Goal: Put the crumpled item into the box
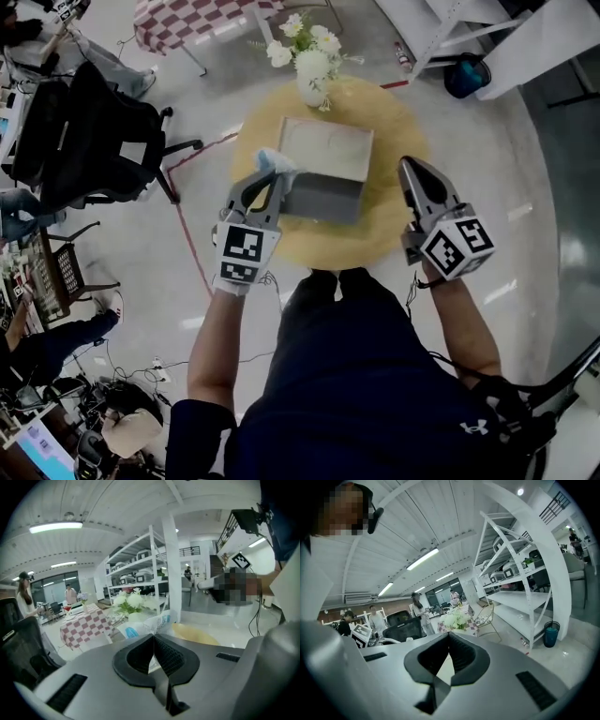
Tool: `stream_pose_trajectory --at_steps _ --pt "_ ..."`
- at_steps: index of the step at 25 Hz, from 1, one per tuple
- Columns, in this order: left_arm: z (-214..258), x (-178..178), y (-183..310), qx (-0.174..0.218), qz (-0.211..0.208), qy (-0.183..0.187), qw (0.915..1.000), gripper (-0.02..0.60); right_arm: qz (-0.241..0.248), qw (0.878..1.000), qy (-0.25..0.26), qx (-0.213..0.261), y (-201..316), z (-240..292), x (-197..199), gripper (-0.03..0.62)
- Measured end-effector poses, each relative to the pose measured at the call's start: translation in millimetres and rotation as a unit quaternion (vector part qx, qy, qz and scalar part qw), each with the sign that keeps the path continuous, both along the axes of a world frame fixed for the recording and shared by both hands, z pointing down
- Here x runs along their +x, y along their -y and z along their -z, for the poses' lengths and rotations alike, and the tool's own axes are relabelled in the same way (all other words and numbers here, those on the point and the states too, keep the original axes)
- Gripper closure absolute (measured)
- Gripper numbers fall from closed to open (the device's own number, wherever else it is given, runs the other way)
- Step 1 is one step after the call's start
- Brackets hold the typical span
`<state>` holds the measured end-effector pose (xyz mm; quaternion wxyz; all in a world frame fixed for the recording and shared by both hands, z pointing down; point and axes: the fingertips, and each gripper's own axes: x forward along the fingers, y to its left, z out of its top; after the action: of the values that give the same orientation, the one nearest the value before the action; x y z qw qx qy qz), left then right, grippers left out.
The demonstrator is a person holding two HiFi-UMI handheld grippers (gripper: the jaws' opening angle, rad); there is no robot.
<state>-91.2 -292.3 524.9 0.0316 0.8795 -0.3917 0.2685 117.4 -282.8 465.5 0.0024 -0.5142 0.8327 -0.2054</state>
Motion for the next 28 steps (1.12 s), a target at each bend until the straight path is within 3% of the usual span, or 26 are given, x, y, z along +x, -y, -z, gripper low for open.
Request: stream_pose_trajectory --at_steps 5,9,14,20,24,28 --pt "-40 15 -5 -0.027 -0.057 0.05 0.9967 0.563 -0.01 1.0 0.0 -0.006 1 -10 5 0.592" --pt "-70 25 -12 -0.044 -0.116 0.104 0.9868 0.563 -0.012 1.0 0.0 -0.016 1 -16 6 0.592" --pt "-103 36 -23 -0.059 -0.193 0.159 0.9666 0.563 -0.02 0.999 0.001 -0.029 1 -21 7 0.592" --pt "-139 48 -38 -0.073 -0.276 0.21 0.9352 0.563 -0.031 0.999 0.0 -0.038 -2 -28 13 0.592" --pt "-159 54 -41 -0.08 -0.312 0.234 0.9175 0.563 -0.042 0.998 0.003 -0.047 -4 -35 18 0.592" --pt "-173 56 -42 -0.094 -0.333 0.247 0.9053 0.563 -0.049 0.997 0.005 -0.052 -6 -37 21 0.592"
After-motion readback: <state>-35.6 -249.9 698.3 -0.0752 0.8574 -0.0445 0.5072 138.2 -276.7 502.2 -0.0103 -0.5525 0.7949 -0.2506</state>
